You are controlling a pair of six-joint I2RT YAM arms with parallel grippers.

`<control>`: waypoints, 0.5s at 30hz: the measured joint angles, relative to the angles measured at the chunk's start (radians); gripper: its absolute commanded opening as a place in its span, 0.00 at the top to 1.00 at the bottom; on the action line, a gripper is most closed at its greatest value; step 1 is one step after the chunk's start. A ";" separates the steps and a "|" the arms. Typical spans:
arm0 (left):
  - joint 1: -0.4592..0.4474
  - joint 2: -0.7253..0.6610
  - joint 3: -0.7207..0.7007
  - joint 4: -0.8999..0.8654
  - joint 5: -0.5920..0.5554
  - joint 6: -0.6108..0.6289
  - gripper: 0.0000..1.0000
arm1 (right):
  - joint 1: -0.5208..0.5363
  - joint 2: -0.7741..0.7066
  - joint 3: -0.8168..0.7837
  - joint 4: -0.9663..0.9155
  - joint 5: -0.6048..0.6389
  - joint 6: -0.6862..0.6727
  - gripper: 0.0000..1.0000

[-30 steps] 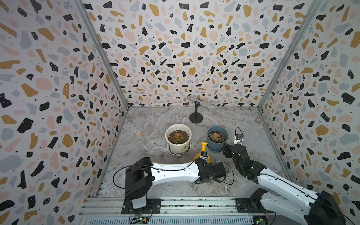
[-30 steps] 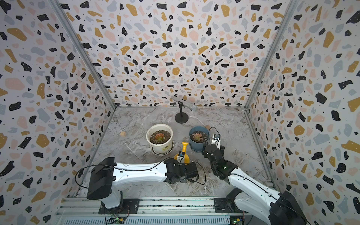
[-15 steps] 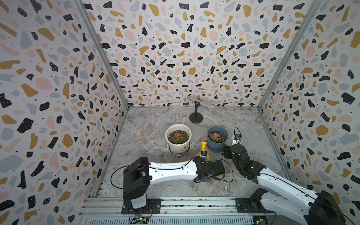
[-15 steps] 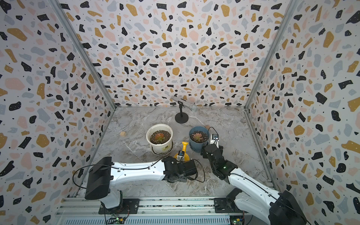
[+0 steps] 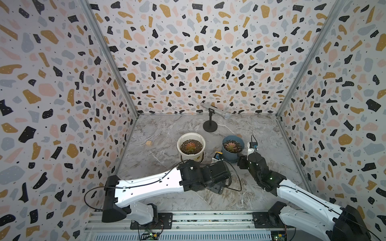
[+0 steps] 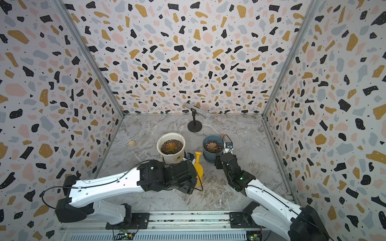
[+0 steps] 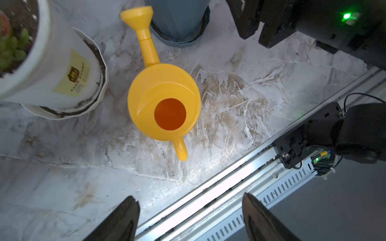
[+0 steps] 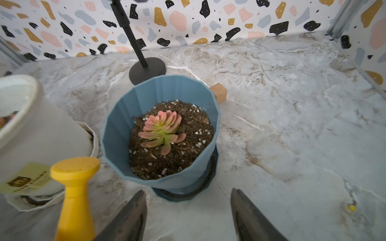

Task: Water the succulent around the soil edge
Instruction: Place the watering can at the center of the board, then pick up the watering can from the center of the board.

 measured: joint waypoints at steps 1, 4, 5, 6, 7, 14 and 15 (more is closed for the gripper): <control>0.000 -0.021 0.016 -0.033 -0.010 0.027 0.00 | 0.006 -0.012 0.018 -0.034 -0.011 0.008 0.38; 0.001 -0.082 0.040 -0.117 -0.079 0.108 0.00 | 0.051 -0.062 0.100 -0.168 -0.036 0.052 0.41; 0.002 -0.107 0.040 -0.147 -0.117 0.134 0.00 | 0.080 -0.089 0.120 -0.208 -0.046 0.069 0.42; 0.006 -0.131 0.039 -0.174 -0.156 0.154 0.00 | 0.116 -0.122 0.137 -0.249 -0.055 0.093 0.43; 0.013 -0.157 0.033 -0.191 -0.193 0.169 0.00 | 0.149 -0.156 0.148 -0.287 -0.062 0.118 0.43; 0.316 -0.448 -0.210 -0.145 -0.283 0.276 0.00 | 0.295 -0.295 0.141 -0.482 -0.180 0.318 0.46; 0.365 -0.481 -0.251 -0.130 -0.274 0.288 0.00 | 0.317 -0.297 0.131 -0.496 -0.193 0.345 0.46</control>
